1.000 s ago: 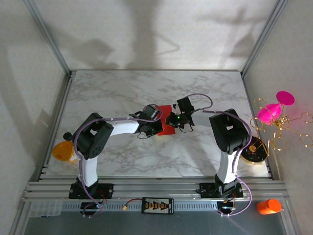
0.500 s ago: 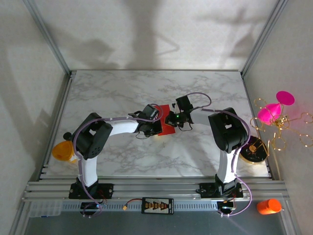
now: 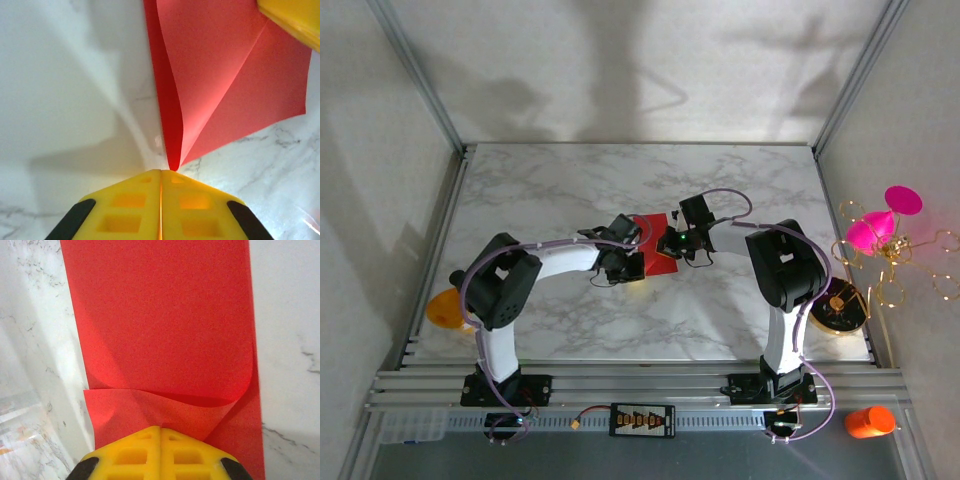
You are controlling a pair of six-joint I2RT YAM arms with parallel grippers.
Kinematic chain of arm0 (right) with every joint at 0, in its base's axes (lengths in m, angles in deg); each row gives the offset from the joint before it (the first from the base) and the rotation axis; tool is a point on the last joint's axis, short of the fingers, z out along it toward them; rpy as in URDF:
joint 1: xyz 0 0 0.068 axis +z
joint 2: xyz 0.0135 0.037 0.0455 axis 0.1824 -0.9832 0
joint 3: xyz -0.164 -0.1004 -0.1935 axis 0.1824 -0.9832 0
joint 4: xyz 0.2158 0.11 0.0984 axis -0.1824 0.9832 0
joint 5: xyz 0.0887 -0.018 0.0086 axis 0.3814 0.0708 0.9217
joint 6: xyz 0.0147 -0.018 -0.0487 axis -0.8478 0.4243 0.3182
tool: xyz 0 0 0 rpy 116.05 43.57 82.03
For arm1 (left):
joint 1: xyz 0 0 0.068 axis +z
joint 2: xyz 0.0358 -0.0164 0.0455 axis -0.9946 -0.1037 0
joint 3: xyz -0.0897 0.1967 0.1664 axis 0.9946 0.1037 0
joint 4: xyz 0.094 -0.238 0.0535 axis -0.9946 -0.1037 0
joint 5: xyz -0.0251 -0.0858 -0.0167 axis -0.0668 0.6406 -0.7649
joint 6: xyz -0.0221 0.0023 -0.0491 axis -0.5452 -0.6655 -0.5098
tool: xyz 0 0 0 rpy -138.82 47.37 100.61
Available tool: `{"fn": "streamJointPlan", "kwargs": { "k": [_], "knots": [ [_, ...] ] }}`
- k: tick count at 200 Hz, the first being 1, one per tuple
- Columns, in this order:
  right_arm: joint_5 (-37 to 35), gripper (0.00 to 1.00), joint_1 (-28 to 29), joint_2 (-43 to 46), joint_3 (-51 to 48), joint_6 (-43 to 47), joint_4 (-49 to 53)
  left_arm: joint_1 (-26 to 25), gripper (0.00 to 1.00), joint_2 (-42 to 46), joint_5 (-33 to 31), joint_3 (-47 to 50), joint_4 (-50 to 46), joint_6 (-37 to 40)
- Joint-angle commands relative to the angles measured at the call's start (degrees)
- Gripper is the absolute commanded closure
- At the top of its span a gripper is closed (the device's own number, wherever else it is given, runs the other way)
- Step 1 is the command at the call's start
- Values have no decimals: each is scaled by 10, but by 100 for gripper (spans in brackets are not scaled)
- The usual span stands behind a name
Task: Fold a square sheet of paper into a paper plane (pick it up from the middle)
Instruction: Fold the triangle a second time at the center of the table.
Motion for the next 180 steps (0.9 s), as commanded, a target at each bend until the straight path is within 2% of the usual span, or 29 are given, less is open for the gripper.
{"fn": "streamJointPlan", "kwargs": {
  "k": [1, 25, 49, 67, 120, 180],
  "knots": [
    [-74, 99, -8, -42, -16, -5, 53, 0, 91, 31, -13, -20, 5, -16],
    [-71, 99, -8, -46, -17, -9, 50, 1, 91, 20, -24, -34, 44, -41],
    [-70, 99, -8, -46, -18, -10, 49, 1, 91, -16, 4, -50, 70, -58],
    [-69, 99, -8, -44, -20, -11, 48, 1, 91, -36, 1, -59, 66, -57],
    [-69, 99, -9, -45, -18, -10, 52, 5, 92, -60, -18, -42, 62, -27],
    [-79, 99, -8, -48, -16, -11, 62, 6, 93, -31, -22, 42, 44, 46]
  ]
}}
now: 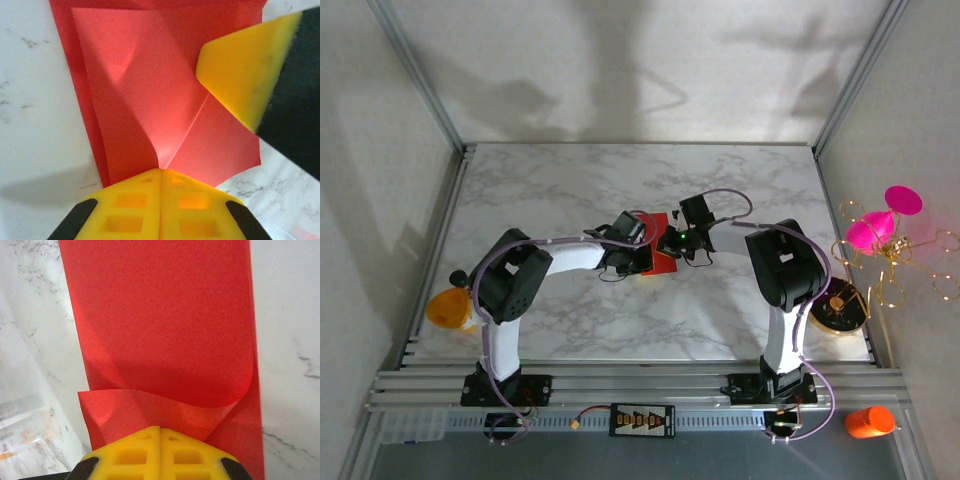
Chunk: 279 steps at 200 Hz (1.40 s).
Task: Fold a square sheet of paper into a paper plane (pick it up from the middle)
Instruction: Fold the triangle a second time at the center of the table.
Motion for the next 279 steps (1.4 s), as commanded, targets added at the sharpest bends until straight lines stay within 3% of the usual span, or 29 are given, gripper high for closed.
{"fn": "streamJointPlan", "kwargs": {
  "k": [1, 44, 68, 106, 163, 237, 279],
  "knots": [
    [-78, 99, -8, -46, -16, 0, 68, 6, 93, 13, -20, 51, -63, 46],
    [-81, 99, -8, -49, -16, -1, 71, 18, 93, 56, 10, 124, -41, 45],
    [-75, 99, -8, -47, -16, -2, 67, 18, 93, 86, 21, 115, -33, 31],
    [-59, 99, -8, -38, -24, -20, 49, 20, 93, 113, -18, 79, 38, -59],
    [-42, 99, -8, -44, -22, -32, 37, 19, 95, 30, -35, 26, 103, -150],
    [-25, 99, -8, -28, -14, -33, 28, 20, 96, -14, -58, 5, 43, -144],
    [-1, 93, -8, 15, 1, -22, -6, 24, 97, -17, -75, 4, 24, -135]
  ]
}}
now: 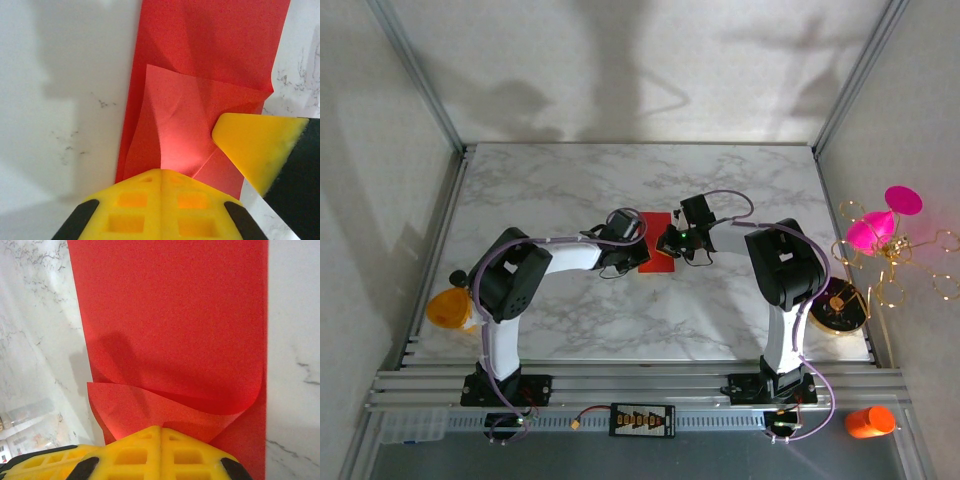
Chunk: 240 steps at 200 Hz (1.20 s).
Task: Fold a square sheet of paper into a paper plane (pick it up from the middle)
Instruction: Fold the triangle a second time at the center of the table.
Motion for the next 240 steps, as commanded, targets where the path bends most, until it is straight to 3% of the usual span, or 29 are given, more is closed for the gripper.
{"fn": "streamJointPlan", "kwargs": {
  "k": [1, 62, 154, 240],
  "knots": [
    [-14, 93, -5, 18, 3, 8, 11, 8, 97, -12, -29, -7, -39, 4],
    [34, 88, 1, 31, -19, -2, -43, 8, 98, -17, -16, -9, -41, 10],
    [34, 95, 20, -14, -16, 13, -13, 7, 100, -16, -22, 3, -42, 5],
    [-35, 96, -66, -30, 0, 36, -3, 8, 100, -23, -41, 21, -90, 12]
  ]
}}
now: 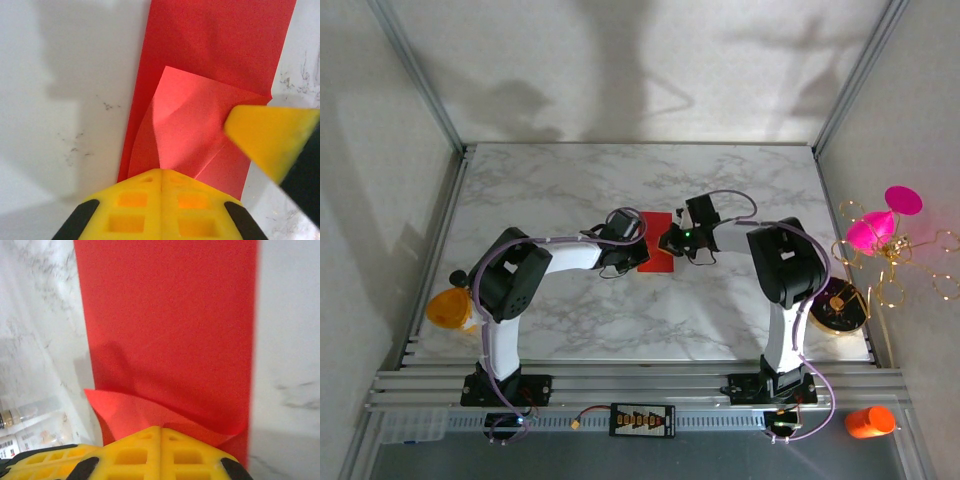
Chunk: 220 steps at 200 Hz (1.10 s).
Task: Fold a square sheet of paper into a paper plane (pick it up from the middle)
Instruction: Fold the triangle a second time at the center of the table.
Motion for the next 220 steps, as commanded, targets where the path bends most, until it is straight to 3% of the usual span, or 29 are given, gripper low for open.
{"fn": "streamJointPlan", "kwargs": {
  "k": [1, 49, 80, 137, 220],
  "knots": [
    [-66, 97, -39, -23, 8, 18, 23, 7, 100, -22, -35, 24, -82, 11],
    [-84, 96, -64, 17, 28, 23, 40, 7, 100, -16, -32, 13, -82, 23],
    [-34, 95, -36, 48, 17, 28, 29, 7, 100, -16, -23, 1, -80, 27],
    [0, 97, 8, 0, 20, 6, 13, 7, 100, -13, -11, -9, -80, 40],
    [-81, 98, 6, -33, 20, 22, 77, -2, 97, 8, 47, -51, -34, 68]
  ]
}}
